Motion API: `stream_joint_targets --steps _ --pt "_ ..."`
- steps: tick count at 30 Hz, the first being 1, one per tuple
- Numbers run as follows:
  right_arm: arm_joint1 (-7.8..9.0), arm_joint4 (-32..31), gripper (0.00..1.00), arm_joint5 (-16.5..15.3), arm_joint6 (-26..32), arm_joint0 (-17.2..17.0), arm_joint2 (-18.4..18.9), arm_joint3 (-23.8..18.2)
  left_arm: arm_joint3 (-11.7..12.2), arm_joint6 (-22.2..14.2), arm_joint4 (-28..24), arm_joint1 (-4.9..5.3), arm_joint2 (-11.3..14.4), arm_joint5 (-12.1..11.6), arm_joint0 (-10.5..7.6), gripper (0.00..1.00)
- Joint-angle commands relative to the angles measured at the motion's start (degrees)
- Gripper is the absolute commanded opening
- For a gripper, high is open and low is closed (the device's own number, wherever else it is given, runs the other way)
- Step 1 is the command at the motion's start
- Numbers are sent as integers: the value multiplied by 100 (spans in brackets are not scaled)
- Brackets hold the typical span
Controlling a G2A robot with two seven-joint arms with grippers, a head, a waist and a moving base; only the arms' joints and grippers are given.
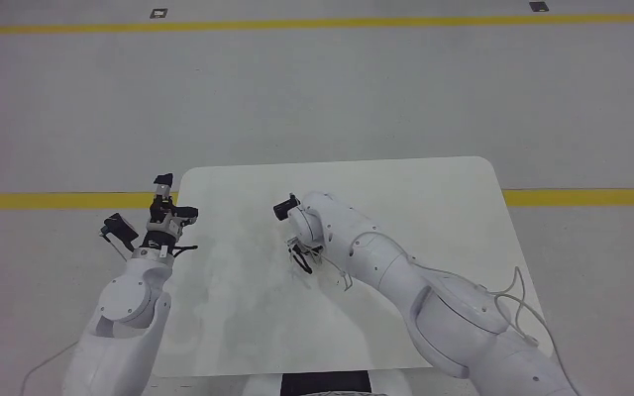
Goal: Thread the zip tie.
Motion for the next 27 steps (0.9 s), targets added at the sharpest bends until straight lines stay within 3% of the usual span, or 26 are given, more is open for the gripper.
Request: stream_joint_targets --steps 1,27 --pt "-15 -10 16 -7 6 -2 12 25 0 0 0 0 0 0 0 100" --pt "-67 -448 13 84 82 -103 234 -40 0 0 0 0 0 0 0 100"
